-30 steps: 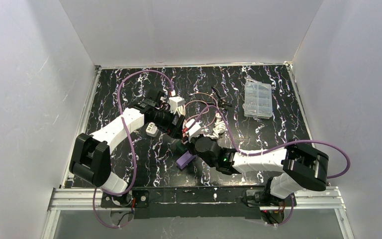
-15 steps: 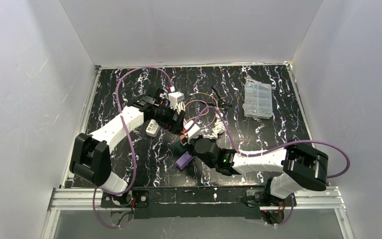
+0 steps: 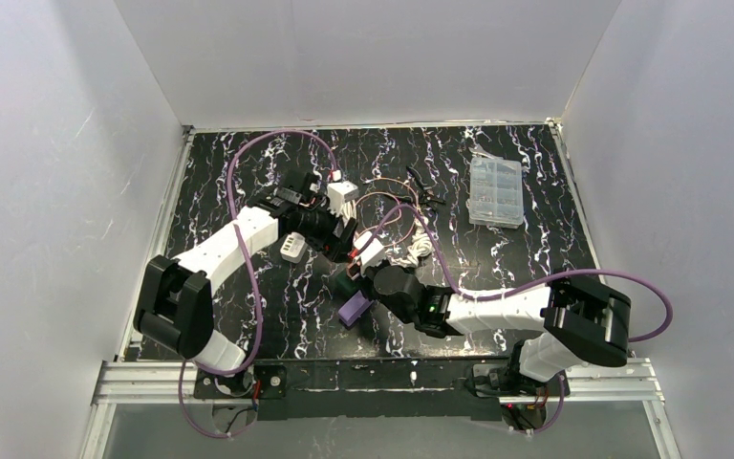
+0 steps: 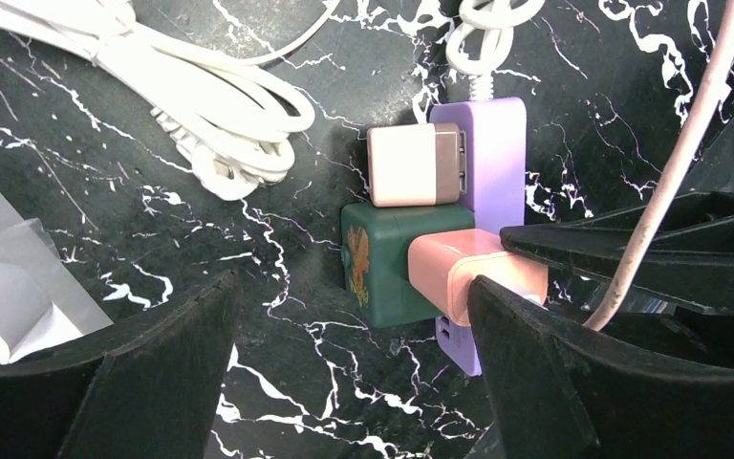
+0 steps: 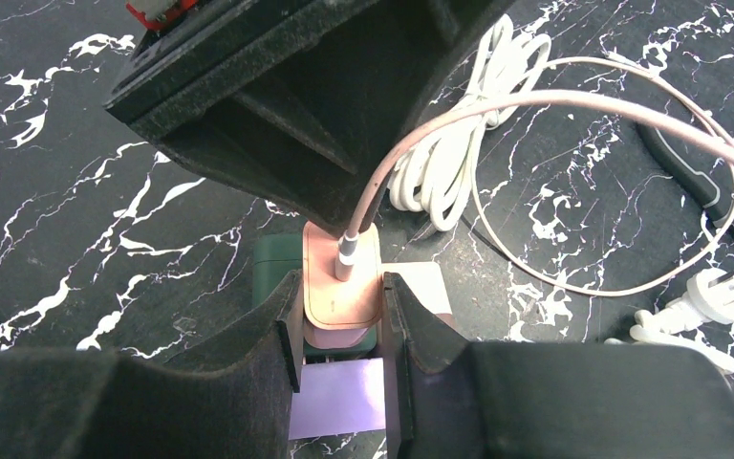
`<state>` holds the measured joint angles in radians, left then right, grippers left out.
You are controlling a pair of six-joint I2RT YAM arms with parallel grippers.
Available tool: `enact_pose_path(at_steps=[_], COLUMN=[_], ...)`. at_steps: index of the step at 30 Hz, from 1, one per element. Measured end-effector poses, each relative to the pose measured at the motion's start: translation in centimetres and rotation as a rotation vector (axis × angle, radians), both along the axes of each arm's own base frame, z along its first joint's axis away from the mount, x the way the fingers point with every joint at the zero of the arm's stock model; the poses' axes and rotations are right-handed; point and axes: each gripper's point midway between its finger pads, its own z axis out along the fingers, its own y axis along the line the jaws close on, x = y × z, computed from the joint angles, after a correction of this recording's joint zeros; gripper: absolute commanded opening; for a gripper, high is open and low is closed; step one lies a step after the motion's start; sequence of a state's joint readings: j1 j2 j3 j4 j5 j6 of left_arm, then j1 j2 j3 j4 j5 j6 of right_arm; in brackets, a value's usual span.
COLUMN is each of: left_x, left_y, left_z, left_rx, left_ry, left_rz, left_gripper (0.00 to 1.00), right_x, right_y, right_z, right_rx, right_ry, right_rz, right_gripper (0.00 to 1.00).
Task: Insert the plug
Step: Insert the plug into the socket.
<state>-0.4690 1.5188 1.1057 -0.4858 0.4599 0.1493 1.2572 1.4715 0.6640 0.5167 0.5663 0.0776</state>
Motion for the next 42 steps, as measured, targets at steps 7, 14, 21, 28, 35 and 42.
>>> enact_pose_path(at_steps=[7, 14, 21, 28, 35, 42], left_x=[-0.6, -1.5, -1.4, -1.6, -1.5, -1.6], left_y=[-0.5, 0.1, 0.0, -0.3, -0.4, -0.1], left_z=[-0.4, -0.4, -0.5, -1.0, -1.2, -0.8], left_rx=[0.009, 0.005, 0.005, 0.008, 0.009, 0.038], left_ry=[-0.028, -0.058, -0.068, -0.058, -0.050, -0.033], left_rz=[-0.057, -0.077, -0.092, -0.113, -0.125, -0.112], left_gripper=[0.86, 0.85, 0.85, 0.85, 0.93, 0.98], right_x=[-0.3, -0.4, -0.5, -0.5, -0.5, -0.6], right_y=[-0.3, -0.3, -0.3, -0.3, -0.3, -0.4], right_z=[-0.6, -0.6, -0.7, -1.2, -1.2, -1.0], right_rx=[-0.004, 0.006, 0.009, 0.005, 0.006, 0.004], right_ry=[0.007, 0.004, 0.004, 0.006, 0.006, 0.008], right_rz=[0.006, 0.011, 0.012, 0.013, 0.012, 0.010], right_gripper=[0.01, 0.01, 0.01, 0.01, 0.01, 0.14])
